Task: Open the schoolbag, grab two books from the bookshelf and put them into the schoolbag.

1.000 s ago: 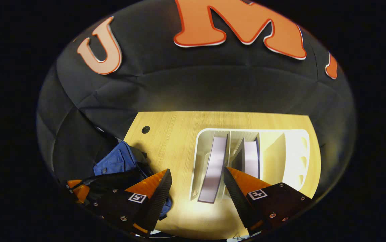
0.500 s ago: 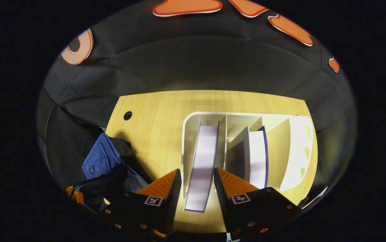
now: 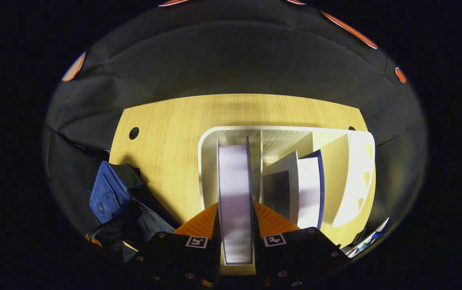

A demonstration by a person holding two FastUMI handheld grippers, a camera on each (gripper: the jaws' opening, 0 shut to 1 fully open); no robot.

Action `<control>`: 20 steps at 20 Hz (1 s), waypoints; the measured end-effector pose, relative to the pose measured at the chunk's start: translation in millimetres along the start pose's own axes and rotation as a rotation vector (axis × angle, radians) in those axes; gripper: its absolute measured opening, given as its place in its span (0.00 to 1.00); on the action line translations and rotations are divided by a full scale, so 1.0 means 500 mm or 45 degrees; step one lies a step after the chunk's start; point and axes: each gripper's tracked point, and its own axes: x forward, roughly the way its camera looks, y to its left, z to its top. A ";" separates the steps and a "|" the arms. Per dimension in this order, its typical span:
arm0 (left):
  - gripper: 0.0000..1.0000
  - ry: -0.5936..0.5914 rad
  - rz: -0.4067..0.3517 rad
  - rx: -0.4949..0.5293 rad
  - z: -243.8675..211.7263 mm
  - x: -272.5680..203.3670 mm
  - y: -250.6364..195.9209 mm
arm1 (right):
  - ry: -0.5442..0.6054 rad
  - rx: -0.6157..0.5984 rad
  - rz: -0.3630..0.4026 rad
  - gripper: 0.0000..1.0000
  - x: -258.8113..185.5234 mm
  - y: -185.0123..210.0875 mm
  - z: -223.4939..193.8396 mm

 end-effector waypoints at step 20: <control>0.01 0.047 -0.028 -0.016 -0.014 0.018 -0.018 | -0.258 0.028 0.270 0.25 -0.280 -0.052 0.045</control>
